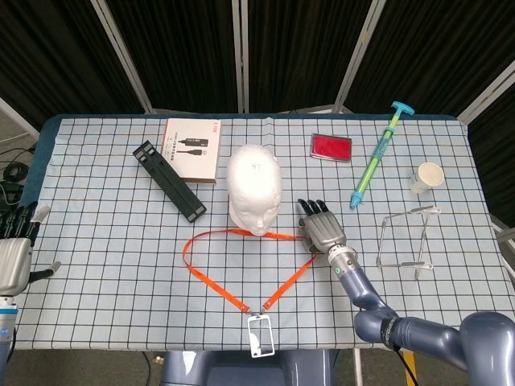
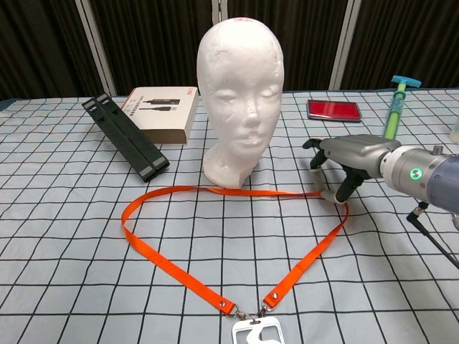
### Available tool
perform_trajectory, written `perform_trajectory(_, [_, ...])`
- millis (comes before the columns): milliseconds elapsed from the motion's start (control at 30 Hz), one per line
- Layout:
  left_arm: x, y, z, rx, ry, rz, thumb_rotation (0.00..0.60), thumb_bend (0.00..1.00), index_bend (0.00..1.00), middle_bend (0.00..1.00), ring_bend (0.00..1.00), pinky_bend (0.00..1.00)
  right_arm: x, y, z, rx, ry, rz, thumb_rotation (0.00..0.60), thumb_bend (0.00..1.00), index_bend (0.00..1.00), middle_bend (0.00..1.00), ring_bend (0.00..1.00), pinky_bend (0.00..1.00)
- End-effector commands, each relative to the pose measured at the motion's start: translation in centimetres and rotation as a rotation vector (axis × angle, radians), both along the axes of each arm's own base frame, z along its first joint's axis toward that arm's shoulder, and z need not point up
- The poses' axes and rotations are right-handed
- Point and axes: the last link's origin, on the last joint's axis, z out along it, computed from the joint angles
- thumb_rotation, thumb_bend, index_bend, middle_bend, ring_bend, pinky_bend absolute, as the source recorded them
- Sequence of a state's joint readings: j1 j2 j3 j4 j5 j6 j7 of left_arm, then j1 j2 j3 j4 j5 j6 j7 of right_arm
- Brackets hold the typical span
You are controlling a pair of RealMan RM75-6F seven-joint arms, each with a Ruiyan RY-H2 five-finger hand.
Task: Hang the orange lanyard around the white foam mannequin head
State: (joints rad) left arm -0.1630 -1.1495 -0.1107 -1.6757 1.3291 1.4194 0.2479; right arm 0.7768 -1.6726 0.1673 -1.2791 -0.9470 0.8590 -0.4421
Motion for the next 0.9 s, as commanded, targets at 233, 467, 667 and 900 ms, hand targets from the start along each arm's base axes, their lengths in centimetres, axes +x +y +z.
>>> perform_trajectory(233, [-0.2,0.1,-0.3,-0.012,0.004,0.006,0.600,0.00,0.00,0.00,0.00,0.00,-0.5,0.1,0.3,-0.012,0.000,0.005,0.600,0.44,0.67,0.01,0.00,0.00])
perform_trajectory(467, [0.5,0.8,-1.0,-0.033,-0.005,-0.021,0.600,0.01,0.00,0.00,0.00,0.00,-0.9,0.7,1.6,-0.016,-0.043,0.018,0.600,0.44,0.71,0.04,0.00,0.00])
perform_trajectory(667, [3.5,4.0,-3.1,-0.103,-0.029,-0.092,0.600,0.20,0.10,0.00,0.00,0.00,-0.9,1.5,2.9,0.008,-0.094,0.002,0.600,0.45,0.71,0.04,0.00,0.00])
perform_trajectory(900, [9.5,8.6,-8.4,-0.240,-0.064,-0.243,0.600,0.31,0.29,0.00,0.00,0.00,-0.3,2.1,4.0,0.026,-0.130,0.001,0.600,0.45,0.72,0.05,0.00,0.00])
